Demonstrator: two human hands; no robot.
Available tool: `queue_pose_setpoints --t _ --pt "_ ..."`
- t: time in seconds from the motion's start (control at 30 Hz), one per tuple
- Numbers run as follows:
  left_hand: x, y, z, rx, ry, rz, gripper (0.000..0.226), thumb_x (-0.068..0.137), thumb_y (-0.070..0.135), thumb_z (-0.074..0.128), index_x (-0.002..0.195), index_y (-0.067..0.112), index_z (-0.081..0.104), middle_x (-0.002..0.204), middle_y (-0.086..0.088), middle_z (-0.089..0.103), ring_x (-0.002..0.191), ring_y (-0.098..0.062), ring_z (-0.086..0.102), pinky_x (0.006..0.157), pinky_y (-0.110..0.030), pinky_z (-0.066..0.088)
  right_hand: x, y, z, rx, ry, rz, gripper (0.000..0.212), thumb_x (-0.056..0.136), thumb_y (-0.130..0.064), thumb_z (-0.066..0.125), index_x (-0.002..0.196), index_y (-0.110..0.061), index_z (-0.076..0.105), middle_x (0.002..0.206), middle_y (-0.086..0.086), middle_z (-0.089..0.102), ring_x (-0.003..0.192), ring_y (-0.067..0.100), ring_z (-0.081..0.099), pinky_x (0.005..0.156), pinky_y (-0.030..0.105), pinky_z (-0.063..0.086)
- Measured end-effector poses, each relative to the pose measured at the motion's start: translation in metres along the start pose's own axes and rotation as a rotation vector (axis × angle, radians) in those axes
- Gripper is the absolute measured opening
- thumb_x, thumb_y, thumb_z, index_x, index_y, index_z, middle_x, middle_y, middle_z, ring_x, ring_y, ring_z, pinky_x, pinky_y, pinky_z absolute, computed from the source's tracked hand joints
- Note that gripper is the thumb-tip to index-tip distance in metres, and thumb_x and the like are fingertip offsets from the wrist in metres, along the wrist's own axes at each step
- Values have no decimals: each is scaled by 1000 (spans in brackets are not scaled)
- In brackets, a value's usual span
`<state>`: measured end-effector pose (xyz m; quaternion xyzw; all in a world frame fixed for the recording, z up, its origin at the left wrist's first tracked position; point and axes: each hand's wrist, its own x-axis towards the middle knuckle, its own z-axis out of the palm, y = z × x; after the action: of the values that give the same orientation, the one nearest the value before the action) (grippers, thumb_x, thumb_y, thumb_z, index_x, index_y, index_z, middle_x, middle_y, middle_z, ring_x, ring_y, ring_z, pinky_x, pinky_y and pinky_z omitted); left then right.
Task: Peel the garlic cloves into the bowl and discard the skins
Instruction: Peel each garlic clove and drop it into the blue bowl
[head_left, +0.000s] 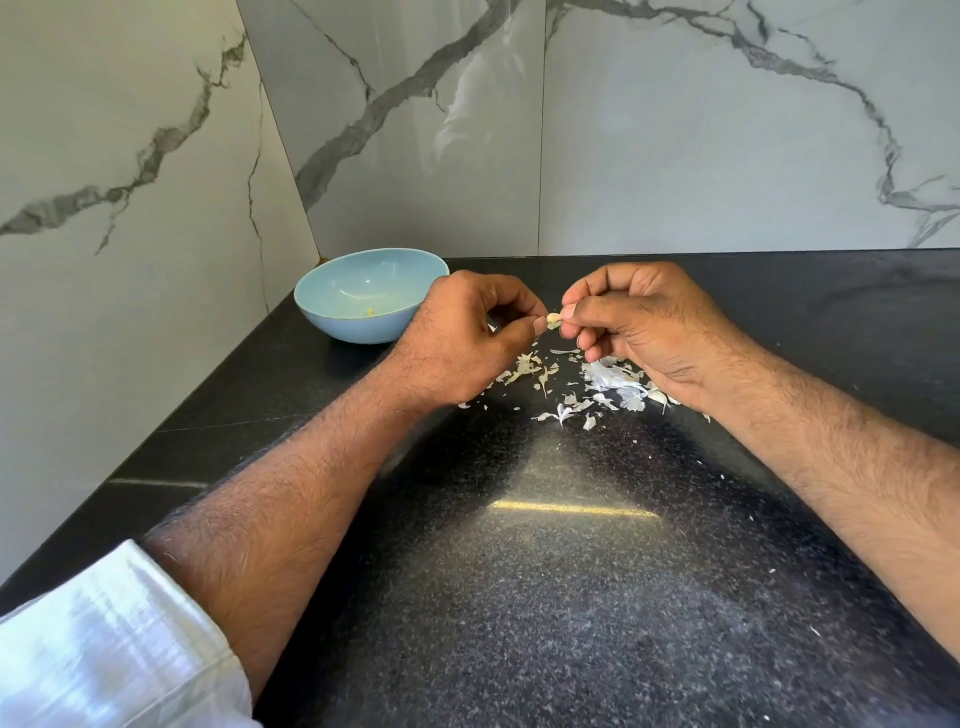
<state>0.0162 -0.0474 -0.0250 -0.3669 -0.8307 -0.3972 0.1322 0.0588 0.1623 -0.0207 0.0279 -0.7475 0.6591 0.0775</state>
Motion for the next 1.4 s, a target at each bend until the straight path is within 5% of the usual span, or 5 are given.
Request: queue_pose_setpoints --t 0.3,0.57,1.4 --pt "0 1 -1 147 -22 99 10 100 25 74 99 18 82 81 12 77 74 -4 71 70 -31 61 -1 1 3 -41 34 21 6 91 5 72 97 2 73 78 18 75 59 17 65 55 28 59" --pt "0 2 1 192 -23 102 16 98 28 69 97 18 81 76 9 75 65 -7 67 64 -35 59 -3 2 11 35 98 147 10 87 7 74 97 6 73 76 20 74 57 19 64 58 32 60" --pt "1 1 3 188 -21 27 12 92 22 66 88 16 75 72 5 71 67 -15 67 63 -36 57 -3 5 8 -65 -57 17 9 89 8 75 97 2 74 76 17 74 67 22 69 61 30 62"
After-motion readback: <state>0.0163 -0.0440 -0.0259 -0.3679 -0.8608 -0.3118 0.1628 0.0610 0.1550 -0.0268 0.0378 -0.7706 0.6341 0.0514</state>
